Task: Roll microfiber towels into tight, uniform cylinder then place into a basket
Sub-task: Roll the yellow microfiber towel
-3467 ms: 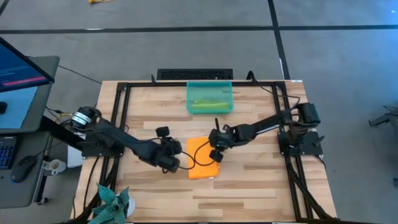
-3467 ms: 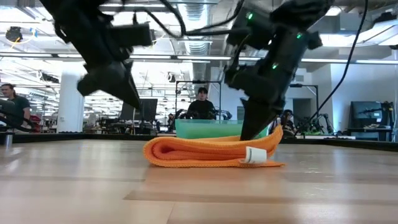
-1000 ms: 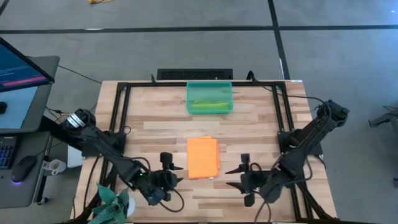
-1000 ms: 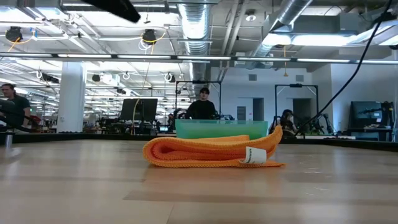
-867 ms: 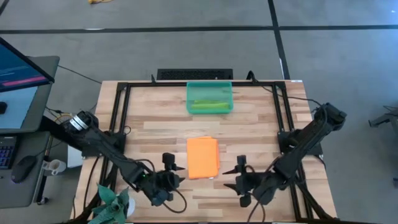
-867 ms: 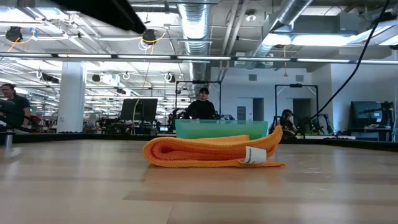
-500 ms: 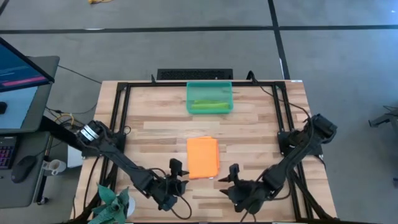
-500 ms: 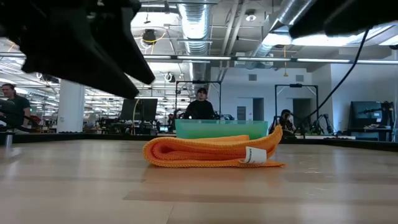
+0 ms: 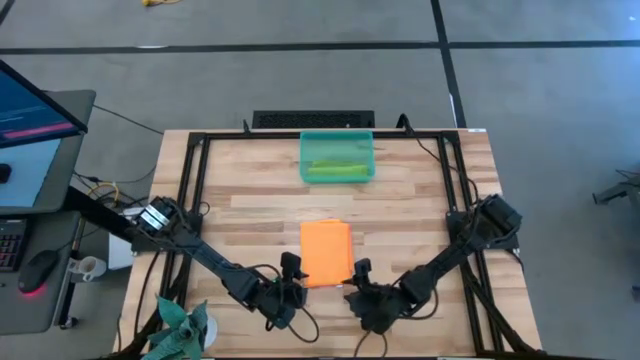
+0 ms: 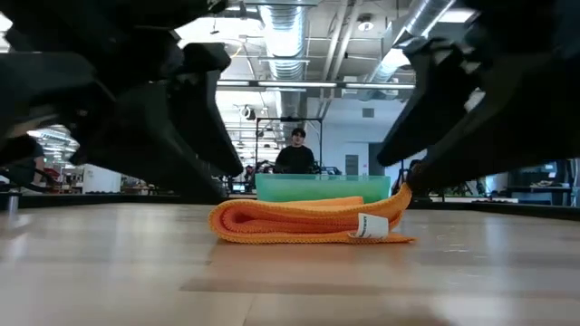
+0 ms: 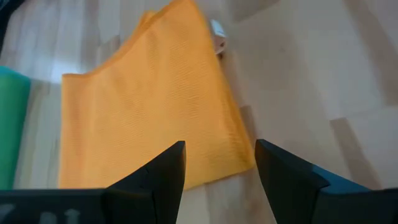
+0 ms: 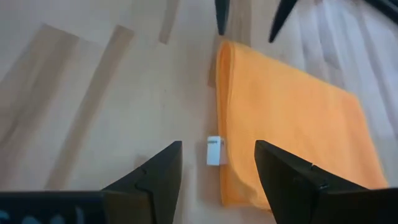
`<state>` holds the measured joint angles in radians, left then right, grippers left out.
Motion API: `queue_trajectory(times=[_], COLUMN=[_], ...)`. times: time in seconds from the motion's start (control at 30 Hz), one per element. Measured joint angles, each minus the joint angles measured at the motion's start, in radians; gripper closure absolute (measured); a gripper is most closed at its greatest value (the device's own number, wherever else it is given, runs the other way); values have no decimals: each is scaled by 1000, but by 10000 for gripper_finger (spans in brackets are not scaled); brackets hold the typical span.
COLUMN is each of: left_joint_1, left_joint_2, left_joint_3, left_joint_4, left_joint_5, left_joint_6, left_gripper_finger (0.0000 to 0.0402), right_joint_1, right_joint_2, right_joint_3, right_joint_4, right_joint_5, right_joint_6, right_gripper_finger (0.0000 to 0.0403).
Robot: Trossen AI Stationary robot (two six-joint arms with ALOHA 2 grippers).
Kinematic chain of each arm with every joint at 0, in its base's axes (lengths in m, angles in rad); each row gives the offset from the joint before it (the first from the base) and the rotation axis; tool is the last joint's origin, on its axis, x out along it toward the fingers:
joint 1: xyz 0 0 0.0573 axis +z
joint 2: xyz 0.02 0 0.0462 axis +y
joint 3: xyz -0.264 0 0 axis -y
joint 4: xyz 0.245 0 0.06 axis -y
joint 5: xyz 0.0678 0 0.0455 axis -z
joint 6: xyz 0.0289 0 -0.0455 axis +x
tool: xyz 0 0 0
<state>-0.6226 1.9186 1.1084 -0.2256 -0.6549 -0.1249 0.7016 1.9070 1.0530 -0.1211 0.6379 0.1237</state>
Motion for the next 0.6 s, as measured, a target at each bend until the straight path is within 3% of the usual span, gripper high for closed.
queue_trajectory(times=[0.3,0.6], left_joint_1=[29,30], left_joint_2=[0,72], left_joint_3=[0,3], left_joint_4=[8,33], left_joint_5=[69,57], left_joint_6=[2,20], left_gripper_finger=[214,214], right_joint_1=[-58,-106], right_joint_2=[47,47], right_joint_3=[0,1], right_joint_4=[-32,-80], right_joint_5=[-39,-88], right_joint_6=[46,121], right_gripper_finger=[179,179])
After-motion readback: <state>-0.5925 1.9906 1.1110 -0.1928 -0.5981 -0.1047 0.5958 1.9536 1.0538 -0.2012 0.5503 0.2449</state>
